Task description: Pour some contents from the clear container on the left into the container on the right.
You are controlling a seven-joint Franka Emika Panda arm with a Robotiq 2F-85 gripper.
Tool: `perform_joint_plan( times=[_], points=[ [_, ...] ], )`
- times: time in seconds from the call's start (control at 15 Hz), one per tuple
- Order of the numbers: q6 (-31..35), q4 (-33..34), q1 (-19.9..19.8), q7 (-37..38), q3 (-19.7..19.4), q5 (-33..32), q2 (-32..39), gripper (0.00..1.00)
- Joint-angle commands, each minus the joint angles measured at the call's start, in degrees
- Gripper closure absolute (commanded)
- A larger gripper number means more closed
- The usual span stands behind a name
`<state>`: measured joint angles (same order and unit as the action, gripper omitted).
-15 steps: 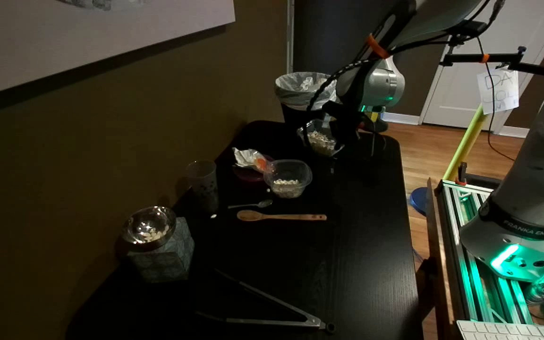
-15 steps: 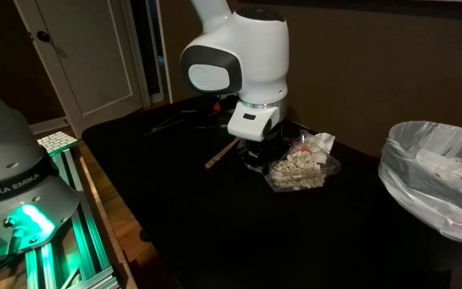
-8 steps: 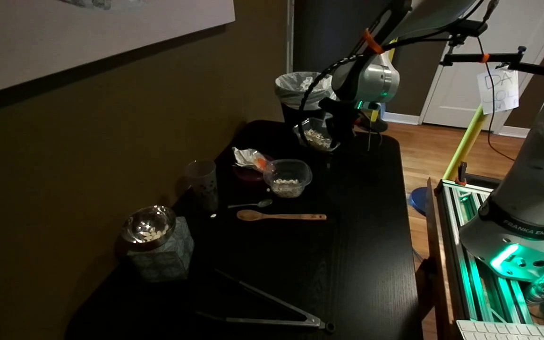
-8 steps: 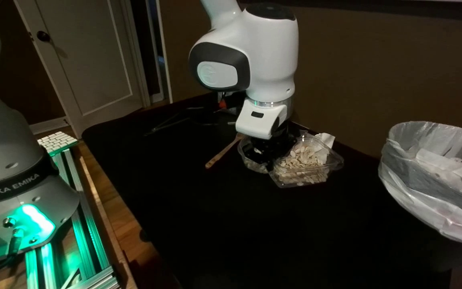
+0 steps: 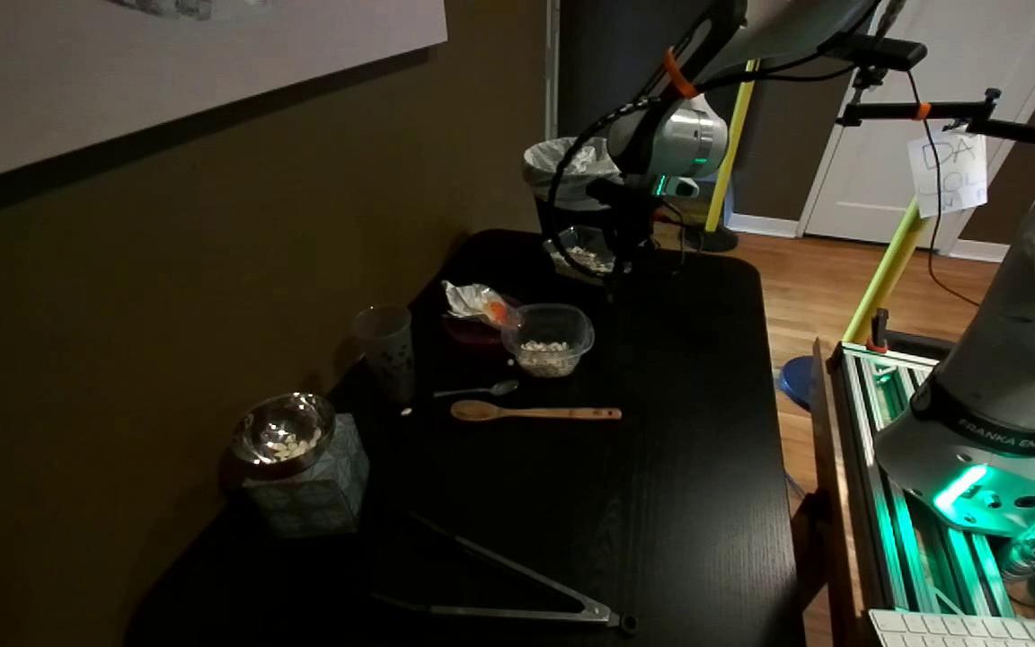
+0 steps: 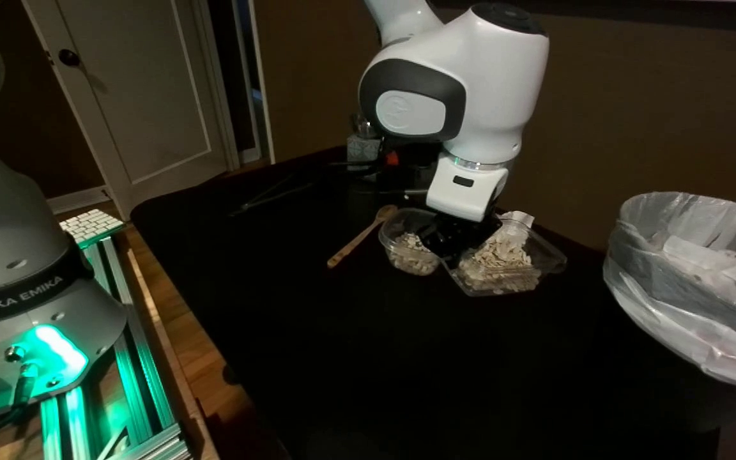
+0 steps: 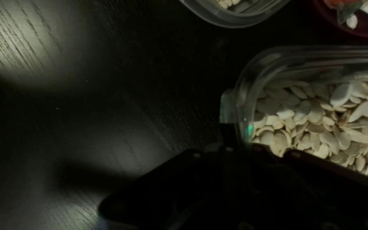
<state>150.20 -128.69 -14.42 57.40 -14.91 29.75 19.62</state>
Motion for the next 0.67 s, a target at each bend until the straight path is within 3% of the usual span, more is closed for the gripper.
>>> perform_joint_plan(
  times=[0.0,0.33,0.4,0.47,0.6],
  points=[
    [0.5,5.9,0.6,2.6,0.1,-1.5,7.6,1.00],
    [-1.4,12.3,-1.4,0.7,2.0,0.0,15.1,1.00],
    [-1.8,13.2,-1.8,0.5,2.2,0.2,16.0,0.74],
    [-2.3,13.9,-2.0,0.8,2.2,0.2,16.5,0.73],
    [-4.2,14.2,-1.2,2.6,1.0,-1.1,16.3,0.60]
  ],
)
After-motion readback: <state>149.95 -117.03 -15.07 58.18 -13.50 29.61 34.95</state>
